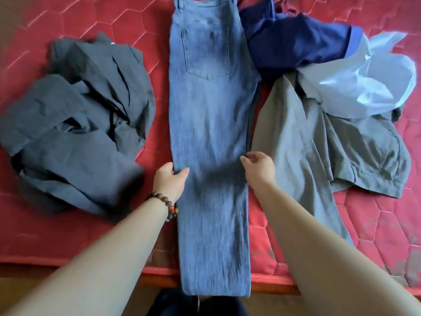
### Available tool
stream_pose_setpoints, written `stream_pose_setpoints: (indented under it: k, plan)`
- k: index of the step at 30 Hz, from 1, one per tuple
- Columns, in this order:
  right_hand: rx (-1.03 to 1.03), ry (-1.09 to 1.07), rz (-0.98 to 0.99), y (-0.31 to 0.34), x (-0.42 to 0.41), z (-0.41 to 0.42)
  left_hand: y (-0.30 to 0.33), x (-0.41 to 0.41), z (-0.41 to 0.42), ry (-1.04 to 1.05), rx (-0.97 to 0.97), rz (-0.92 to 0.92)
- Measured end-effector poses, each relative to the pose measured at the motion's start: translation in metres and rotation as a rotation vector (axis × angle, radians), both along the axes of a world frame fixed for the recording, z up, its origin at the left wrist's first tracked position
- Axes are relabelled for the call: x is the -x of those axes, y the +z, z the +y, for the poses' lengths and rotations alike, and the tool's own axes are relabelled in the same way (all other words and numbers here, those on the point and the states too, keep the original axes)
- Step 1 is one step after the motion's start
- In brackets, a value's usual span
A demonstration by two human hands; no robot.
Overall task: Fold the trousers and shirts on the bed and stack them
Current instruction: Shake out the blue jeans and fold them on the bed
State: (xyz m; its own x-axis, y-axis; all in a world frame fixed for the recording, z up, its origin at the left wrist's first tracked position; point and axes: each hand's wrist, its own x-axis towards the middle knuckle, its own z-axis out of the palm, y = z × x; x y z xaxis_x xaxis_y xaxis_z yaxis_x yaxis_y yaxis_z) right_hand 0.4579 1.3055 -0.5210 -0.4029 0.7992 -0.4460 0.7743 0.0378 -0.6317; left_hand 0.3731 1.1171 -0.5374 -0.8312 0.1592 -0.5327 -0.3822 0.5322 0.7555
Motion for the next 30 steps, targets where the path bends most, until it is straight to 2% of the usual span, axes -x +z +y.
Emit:
stream_pose_setpoints:
  k: [4,9,12,14,19,22,24,26,27,28,30]
  plan:
    - [0.005,-0.058,-0.024,-0.010,0.026,0.021,-0.001,0.019,0.012,-0.018,0.055,0.026]
    - [-0.047,-0.183,-0.106,-0.015,0.021,0.024,-0.002,0.023,0.013,-0.021,0.066,-0.005]
    - [-0.063,-0.126,-0.129,-0.011,0.027,0.031,-0.001,0.028,0.016,-0.006,0.090,0.017]
    - [-0.083,-0.095,-0.077,-0.009,0.042,0.043,-0.001,0.038,0.022,0.033,0.086,0.055]
    - [0.005,0.001,-0.070,-0.014,0.073,0.067,-0.009,0.059,0.035,0.029,0.111,0.103]
    - [-0.056,-0.035,-0.122,-0.013,0.073,0.065,-0.008,0.059,0.034,0.001,0.141,0.132]
    - [-0.151,0.004,-0.163,-0.008,0.075,0.053,-0.003,0.056,0.033,0.023,0.208,0.263]
    - [-0.413,0.187,-0.134,-0.003,0.076,0.035,0.005,0.051,0.034,-0.029,0.304,0.508]
    - [-0.545,0.351,-0.081,-0.003,0.075,0.025,0.005,0.048,0.035,-0.152,0.313,0.629]
    - [-0.614,0.533,-0.037,-0.005,0.075,0.014,0.004,0.044,0.037,-0.315,0.311,0.707]
    - [-0.584,0.866,-0.048,-0.016,0.071,-0.007,-0.004,0.031,0.042,-0.650,0.369,0.712]
